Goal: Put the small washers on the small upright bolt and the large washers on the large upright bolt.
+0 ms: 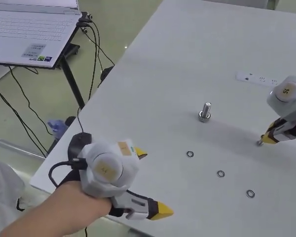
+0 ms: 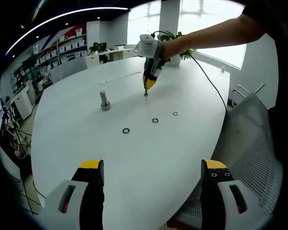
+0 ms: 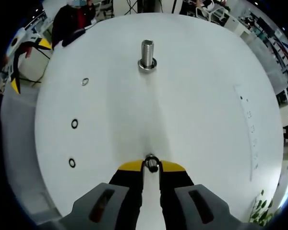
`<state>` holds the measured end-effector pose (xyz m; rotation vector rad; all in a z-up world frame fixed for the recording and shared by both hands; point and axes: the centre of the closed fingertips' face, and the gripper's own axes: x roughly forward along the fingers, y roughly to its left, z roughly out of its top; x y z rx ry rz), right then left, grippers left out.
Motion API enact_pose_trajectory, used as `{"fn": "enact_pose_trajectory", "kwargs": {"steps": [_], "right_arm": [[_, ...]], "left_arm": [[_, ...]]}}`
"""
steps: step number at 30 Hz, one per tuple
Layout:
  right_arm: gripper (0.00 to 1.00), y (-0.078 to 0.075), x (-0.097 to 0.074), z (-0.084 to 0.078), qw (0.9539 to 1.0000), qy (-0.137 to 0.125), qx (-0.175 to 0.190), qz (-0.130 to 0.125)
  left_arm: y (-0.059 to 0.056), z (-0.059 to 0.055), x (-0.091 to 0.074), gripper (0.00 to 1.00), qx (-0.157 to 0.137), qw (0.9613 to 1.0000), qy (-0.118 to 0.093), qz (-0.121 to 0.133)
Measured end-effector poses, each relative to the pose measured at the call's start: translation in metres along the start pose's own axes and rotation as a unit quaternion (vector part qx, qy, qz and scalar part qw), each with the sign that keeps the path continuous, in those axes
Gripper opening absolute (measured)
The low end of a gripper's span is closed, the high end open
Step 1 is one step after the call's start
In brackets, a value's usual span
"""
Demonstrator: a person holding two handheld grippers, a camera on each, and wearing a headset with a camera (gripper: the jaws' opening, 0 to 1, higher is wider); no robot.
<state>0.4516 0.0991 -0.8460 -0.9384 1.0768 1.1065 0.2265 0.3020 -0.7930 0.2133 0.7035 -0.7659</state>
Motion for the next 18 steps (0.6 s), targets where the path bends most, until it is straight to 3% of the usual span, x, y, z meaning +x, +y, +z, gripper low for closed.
{"fn": "enact_pose_trajectory", "kwargs": {"steps": [18], "right_arm": [[0.13, 0.003, 0.018, -0.001, 0.9999, 0.011, -0.007, 0.007]], "left_arm": [[0.000, -0.003, -0.002, 0.82, -0.002, 1.0000, 0.002, -0.002]]}}
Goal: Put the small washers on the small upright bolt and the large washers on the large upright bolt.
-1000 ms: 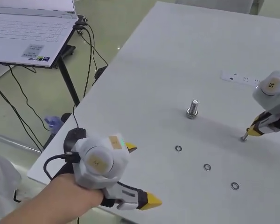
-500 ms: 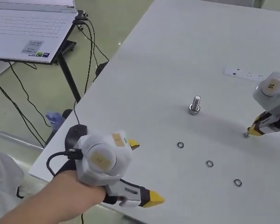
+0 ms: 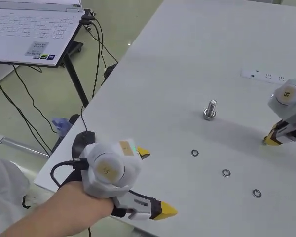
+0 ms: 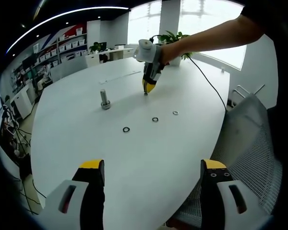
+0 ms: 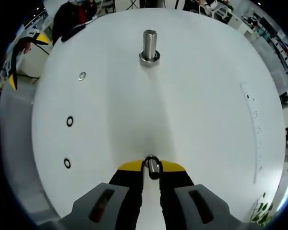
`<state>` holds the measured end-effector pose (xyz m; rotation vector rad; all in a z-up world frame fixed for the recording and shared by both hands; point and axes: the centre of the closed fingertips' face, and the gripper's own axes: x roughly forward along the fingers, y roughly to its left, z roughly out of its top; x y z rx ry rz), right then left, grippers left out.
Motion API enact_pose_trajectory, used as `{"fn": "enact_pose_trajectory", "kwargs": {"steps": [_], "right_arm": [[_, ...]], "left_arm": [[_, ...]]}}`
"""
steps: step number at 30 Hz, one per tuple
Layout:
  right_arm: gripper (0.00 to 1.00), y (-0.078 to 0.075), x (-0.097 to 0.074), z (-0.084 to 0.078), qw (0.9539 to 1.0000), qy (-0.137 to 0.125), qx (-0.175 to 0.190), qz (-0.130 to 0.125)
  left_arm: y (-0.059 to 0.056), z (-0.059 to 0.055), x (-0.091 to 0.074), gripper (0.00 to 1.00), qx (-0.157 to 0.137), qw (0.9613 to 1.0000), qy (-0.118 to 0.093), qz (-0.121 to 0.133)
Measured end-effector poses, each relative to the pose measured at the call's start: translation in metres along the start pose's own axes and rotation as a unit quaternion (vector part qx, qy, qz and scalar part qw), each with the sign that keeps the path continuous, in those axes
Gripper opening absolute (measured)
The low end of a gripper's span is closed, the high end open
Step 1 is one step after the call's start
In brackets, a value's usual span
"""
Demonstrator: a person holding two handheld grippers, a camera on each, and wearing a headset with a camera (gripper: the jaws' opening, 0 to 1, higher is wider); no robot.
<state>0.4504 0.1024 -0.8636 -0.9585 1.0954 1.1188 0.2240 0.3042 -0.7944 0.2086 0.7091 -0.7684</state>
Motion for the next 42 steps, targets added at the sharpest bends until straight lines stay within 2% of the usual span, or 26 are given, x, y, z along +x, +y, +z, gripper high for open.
{"fn": "enact_pose_trajectory", "kwargs": {"steps": [13, 23, 33, 42], "right_arm": [[0.13, 0.0017, 0.0028, 0.0005, 1.0000, 0.002, -0.007, -0.002], [0.13, 0.0027, 0.0034, 0.0022, 0.9999, 0.004, -0.009, -0.003], [0.14, 0.0012, 0.0054, 0.0010, 1.0000, 0.003, -0.006, -0.004], [0.18, 0.0014, -0.0023, 0.0021, 0.9999, -0.005, -0.007, -0.005]], "left_arm": [[-0.0013, -0.0034, 0.0002, 0.81, 0.000, 1.0000, 0.005, -0.004], [-0.0017, -0.0002, 0.0025, 0.81, -0.002, 1.0000, 0.001, -0.004], [-0.0030, -0.0048, 0.0013, 0.80, -0.004, 1.0000, 0.006, -0.004], [-0.0046, -0.0016, 0.0002, 0.80, -0.001, 1.0000, 0.002, -0.003]]}}
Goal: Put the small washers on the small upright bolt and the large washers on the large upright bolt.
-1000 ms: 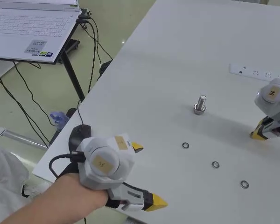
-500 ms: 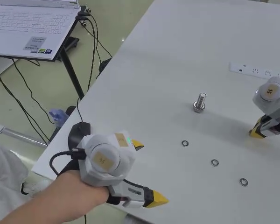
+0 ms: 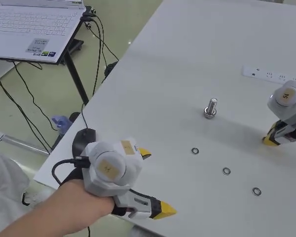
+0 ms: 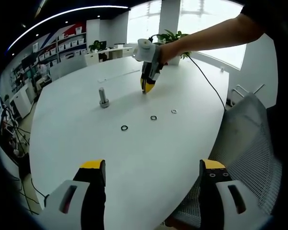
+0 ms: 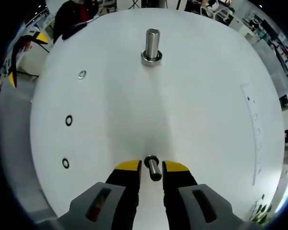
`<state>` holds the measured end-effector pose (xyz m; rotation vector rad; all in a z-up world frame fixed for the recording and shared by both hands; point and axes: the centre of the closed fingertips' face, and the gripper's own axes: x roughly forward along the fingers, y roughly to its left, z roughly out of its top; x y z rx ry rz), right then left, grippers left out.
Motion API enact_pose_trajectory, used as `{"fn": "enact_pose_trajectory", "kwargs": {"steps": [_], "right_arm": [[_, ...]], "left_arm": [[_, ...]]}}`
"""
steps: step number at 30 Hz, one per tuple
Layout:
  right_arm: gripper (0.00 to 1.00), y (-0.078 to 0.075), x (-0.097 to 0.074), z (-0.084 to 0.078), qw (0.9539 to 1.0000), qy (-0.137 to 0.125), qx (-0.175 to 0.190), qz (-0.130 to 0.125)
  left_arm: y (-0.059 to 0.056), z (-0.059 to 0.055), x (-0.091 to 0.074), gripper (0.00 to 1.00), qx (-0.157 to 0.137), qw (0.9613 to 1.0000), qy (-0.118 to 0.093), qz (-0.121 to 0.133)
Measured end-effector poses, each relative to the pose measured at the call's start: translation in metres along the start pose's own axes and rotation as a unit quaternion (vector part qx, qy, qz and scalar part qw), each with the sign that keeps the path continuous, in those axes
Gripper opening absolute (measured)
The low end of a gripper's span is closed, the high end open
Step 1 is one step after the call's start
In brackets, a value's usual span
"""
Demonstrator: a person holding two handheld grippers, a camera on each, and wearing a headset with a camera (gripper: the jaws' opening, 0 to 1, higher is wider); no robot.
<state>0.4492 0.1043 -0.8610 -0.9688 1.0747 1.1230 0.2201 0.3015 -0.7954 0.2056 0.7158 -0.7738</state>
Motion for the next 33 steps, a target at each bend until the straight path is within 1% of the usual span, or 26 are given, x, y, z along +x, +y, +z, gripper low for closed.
{"fn": "enact_pose_trajectory", "kwargs": {"steps": [4, 8, 10, 14, 19, 24, 29, 33], "right_arm": [[0.18, -0.001, -0.007, -0.001, 1.0000, -0.004, 0.000, -0.003], [0.18, -0.002, -0.017, 0.003, 0.9998, -0.015, -0.006, -0.008], [0.18, -0.001, -0.024, 0.003, 0.9998, -0.016, -0.007, -0.012], [0.18, 0.000, -0.031, 0.004, 0.9997, -0.019, -0.011, -0.012], [0.18, 0.000, -0.039, 0.001, 0.9996, -0.019, -0.012, -0.018], [0.19, 0.000, -0.043, -0.006, 0.9996, -0.015, -0.011, -0.021], [0.18, 0.004, -0.048, -0.009, 0.9996, -0.015, -0.012, -0.023], [0.19, 0.013, -0.052, -0.009, 0.9996, -0.017, -0.014, -0.020]], "left_arm": [[-0.001, 0.002, -0.001, 0.80, 0.003, 1.0000, 0.000, 0.000], [-0.002, 0.003, -0.002, 0.79, 0.005, 1.0000, -0.001, 0.000], [-0.003, 0.004, -0.003, 0.79, 0.007, 1.0000, -0.001, 0.001], [-0.004, 0.006, -0.003, 0.79, 0.009, 1.0000, -0.002, 0.001], [-0.005, 0.008, -0.006, 0.79, 0.014, 0.9999, -0.001, 0.002], [-0.007, 0.009, -0.008, 0.79, 0.017, 0.9999, 0.000, 0.003], [-0.010, 0.010, -0.011, 0.79, 0.018, 0.9998, -0.001, 0.004], [-0.010, 0.013, -0.012, 0.79, 0.019, 0.9998, -0.005, 0.004]]}}
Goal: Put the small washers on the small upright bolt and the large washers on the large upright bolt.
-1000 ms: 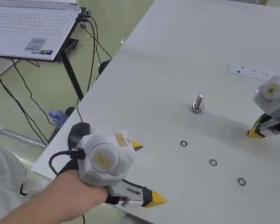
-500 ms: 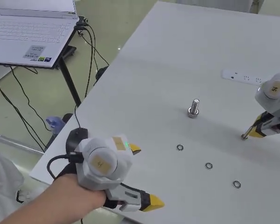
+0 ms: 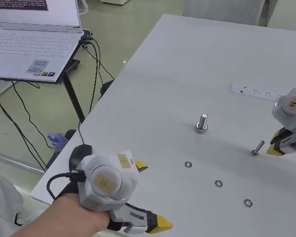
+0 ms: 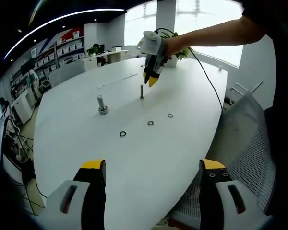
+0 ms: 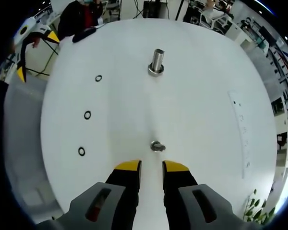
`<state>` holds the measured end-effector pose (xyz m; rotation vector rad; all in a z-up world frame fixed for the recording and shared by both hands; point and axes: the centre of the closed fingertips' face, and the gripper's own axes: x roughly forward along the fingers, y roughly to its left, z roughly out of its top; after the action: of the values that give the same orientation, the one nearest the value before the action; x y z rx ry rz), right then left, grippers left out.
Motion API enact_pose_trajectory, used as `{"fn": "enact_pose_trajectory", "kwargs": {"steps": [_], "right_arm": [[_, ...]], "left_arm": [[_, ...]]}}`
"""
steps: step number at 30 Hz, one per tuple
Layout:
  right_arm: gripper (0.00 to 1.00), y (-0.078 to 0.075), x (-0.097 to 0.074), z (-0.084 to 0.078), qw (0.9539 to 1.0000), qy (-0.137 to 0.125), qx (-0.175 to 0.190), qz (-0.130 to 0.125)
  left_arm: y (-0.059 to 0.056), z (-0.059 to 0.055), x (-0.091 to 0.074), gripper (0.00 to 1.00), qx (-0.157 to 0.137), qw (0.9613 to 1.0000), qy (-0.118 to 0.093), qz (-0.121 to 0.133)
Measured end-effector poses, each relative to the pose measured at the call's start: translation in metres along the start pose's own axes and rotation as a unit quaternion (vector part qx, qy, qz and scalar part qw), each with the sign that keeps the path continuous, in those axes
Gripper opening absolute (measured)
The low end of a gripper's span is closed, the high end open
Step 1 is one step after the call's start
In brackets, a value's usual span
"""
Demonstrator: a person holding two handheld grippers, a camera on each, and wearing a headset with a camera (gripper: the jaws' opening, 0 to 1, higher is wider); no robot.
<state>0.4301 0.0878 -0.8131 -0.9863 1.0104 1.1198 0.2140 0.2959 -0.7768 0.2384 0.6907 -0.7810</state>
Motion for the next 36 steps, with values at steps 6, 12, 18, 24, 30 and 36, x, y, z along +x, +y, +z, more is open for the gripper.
{"fn": "enact_pose_trajectory", "kwargs": {"steps": [6, 12, 18, 24, 30, 36], "right_arm": [[0.19, 0.021, -0.003, 0.003, 0.9999, -0.010, -0.002, 0.008], [0.21, 0.042, -0.007, 0.004, 0.9997, -0.016, -0.006, 0.016], [0.23, 0.063, -0.010, 0.007, 0.9993, -0.026, 0.000, 0.026], [0.26, 0.083, -0.010, 0.007, 0.9986, -0.037, 0.007, 0.037], [0.28, 0.098, -0.009, 0.005, 0.9976, -0.049, 0.021, 0.045], [0.29, 0.109, -0.006, -0.002, 0.9972, -0.050, 0.026, 0.049]], "left_arm": [[0.001, 0.005, -0.001, 0.80, 0.004, 1.0000, -0.005, 0.001], [0.001, 0.007, -0.002, 0.81, 0.002, 1.0000, -0.009, 0.001], [0.000, 0.006, -0.001, 0.83, -0.002, 0.9999, -0.011, 0.000], [-0.002, 0.005, -0.001, 0.85, -0.005, 0.9999, -0.012, -0.003], [0.000, 0.008, -0.001, 0.89, -0.002, 0.9998, -0.021, 0.003], [-0.001, 0.007, 0.000, 0.89, -0.006, 0.9998, -0.019, -0.002]]}}
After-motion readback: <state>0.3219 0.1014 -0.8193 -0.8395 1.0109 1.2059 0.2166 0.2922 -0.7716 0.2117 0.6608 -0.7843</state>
